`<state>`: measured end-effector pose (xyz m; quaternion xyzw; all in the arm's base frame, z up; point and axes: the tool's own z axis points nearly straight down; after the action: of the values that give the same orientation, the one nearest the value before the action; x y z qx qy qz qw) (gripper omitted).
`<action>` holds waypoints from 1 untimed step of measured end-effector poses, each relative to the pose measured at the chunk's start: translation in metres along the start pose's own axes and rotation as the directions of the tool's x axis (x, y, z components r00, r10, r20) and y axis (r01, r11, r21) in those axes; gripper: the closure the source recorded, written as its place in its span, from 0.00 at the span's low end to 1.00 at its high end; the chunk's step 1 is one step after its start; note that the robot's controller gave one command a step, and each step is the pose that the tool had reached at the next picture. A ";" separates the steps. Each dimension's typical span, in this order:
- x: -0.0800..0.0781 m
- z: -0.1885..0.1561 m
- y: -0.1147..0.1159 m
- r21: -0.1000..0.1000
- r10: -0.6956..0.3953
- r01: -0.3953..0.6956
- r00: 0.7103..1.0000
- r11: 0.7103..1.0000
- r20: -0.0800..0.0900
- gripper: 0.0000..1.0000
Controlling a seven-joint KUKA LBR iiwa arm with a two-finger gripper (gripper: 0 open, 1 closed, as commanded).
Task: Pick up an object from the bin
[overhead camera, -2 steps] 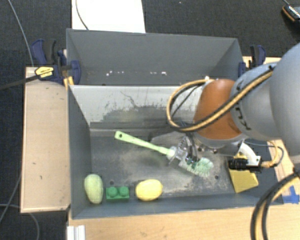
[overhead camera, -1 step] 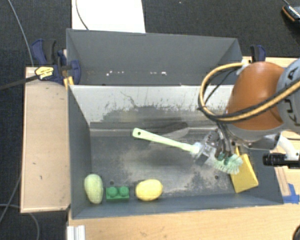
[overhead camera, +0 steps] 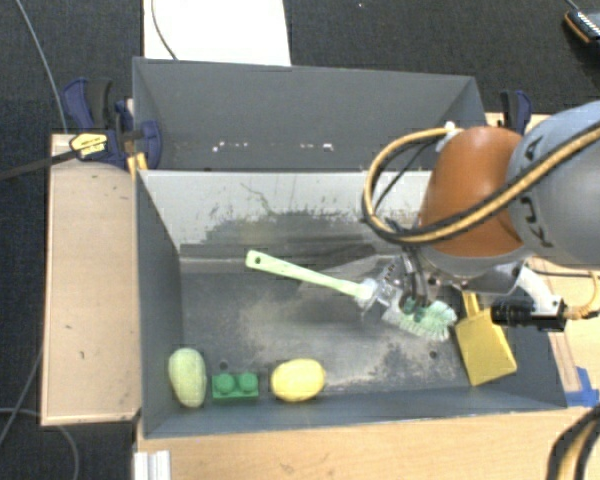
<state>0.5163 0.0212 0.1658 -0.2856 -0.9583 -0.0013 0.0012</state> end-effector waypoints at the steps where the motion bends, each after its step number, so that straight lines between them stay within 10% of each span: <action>1: 0.006 -0.027 -0.018 0.003 0.005 -0.005 1.000 1.000 -0.001 1.00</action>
Offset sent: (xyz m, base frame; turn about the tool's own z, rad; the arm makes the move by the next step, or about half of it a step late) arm -0.0134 0.0252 -0.0771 0.0683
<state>0.5013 0.0092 0.1927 -0.2881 -0.9576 -0.0001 0.0018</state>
